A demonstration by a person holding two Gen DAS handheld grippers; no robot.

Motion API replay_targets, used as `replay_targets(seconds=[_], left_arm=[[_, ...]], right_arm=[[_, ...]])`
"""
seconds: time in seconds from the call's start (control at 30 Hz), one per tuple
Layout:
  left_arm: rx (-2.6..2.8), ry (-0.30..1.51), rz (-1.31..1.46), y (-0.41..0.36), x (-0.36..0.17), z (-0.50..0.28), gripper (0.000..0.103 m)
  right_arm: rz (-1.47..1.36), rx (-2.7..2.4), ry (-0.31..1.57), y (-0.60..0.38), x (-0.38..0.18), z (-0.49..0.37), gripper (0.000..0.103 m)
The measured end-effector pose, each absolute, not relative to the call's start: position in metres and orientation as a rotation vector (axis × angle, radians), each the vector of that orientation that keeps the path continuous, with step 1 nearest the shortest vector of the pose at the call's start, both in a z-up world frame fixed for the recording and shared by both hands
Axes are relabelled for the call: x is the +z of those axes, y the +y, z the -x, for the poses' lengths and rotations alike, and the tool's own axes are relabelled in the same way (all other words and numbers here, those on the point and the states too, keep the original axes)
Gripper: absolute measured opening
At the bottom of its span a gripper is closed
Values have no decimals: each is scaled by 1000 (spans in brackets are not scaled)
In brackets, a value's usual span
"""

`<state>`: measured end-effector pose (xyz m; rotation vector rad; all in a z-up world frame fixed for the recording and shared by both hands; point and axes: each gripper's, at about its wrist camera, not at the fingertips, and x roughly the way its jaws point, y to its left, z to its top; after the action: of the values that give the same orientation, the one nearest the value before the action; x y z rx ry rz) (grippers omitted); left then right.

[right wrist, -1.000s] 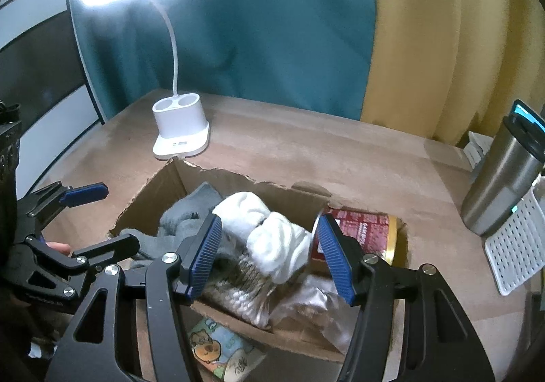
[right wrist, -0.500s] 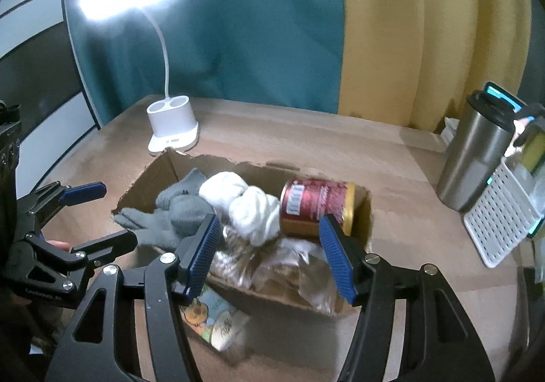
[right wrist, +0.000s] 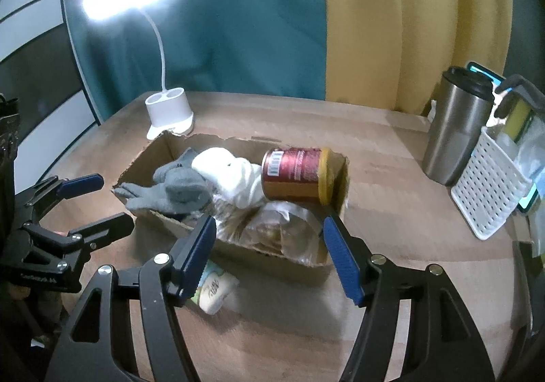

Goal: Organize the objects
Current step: 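Move the left tool to the cartoon tissue pack and grasp it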

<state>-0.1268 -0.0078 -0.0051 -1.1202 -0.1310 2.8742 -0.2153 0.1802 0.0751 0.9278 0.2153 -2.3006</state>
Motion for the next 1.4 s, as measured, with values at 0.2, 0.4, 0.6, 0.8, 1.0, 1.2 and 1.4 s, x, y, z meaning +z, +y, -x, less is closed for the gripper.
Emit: replay_targets(seconds=[0.2,0.4,0.6,0.8,1.0,1.2,1.4], left_arm=[[2825,-155,1188,6,-22,130,98],[2802,-194,1197,14,-32,131,98],[2785,-162,1242,27,-42,135,98],[2776,-67,1263,47,-51,138,98],[2790,-16,1292,59,-58,142,98],[2785,-6,1304,69,-66,142,96],[2749,-10,1336,70,-71,145,66]], right_arm=[[-945,-2303,194,195,69,214,69],[-960,-2299,186,206,63,216,69],[-979,-2289,173,215,56,217,69],[-995,-2279,160,224,49,220,69],[-997,-2277,141,230,47,222,69],[-1006,-2267,139,232,43,221,69],[-1012,-2268,139,235,42,219,69]])
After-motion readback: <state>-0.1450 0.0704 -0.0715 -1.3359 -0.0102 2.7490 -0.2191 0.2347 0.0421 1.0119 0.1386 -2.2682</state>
